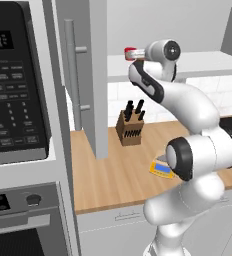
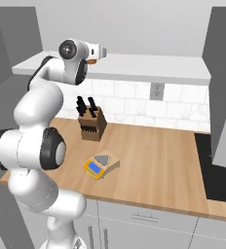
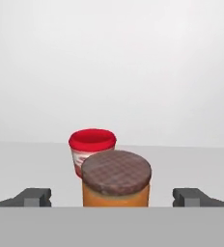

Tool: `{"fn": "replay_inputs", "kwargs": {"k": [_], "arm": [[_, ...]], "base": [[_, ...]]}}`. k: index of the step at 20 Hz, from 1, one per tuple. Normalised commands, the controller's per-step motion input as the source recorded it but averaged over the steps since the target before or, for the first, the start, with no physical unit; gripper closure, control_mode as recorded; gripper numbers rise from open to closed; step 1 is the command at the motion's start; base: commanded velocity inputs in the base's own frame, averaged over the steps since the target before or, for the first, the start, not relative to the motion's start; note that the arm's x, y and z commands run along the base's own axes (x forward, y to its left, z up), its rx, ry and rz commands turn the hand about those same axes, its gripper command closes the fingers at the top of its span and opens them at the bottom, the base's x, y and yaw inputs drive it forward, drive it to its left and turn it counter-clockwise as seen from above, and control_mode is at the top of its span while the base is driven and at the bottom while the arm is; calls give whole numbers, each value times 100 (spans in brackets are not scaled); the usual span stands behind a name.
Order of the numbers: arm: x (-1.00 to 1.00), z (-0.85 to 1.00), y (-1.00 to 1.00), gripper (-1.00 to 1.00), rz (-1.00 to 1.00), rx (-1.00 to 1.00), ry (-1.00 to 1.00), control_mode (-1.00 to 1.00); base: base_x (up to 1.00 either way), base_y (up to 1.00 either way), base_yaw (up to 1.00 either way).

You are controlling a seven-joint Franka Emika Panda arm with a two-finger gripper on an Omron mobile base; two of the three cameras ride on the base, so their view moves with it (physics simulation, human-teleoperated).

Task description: Pick the jam and place it on the digital scale for weighing, and close the cabinet.

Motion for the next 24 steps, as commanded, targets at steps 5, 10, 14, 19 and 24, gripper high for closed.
{"fn": "replay_inputs", "kwargs": {"k": [5,10,14,19,24], "arm": [[27,-10,0,-100,0,0,0,-100],[18,-14,1,-100,0,0,0,-100],[19,-14,2,100,0,0,0,-100],[7,-6,0,100,0,0,0,-100],[-44,-1,-14,100,0,2,-13,-100]], "base": [[0,0,0],[0,0,0],[0,0,0],[0,0,0],[0,0,0]]}}
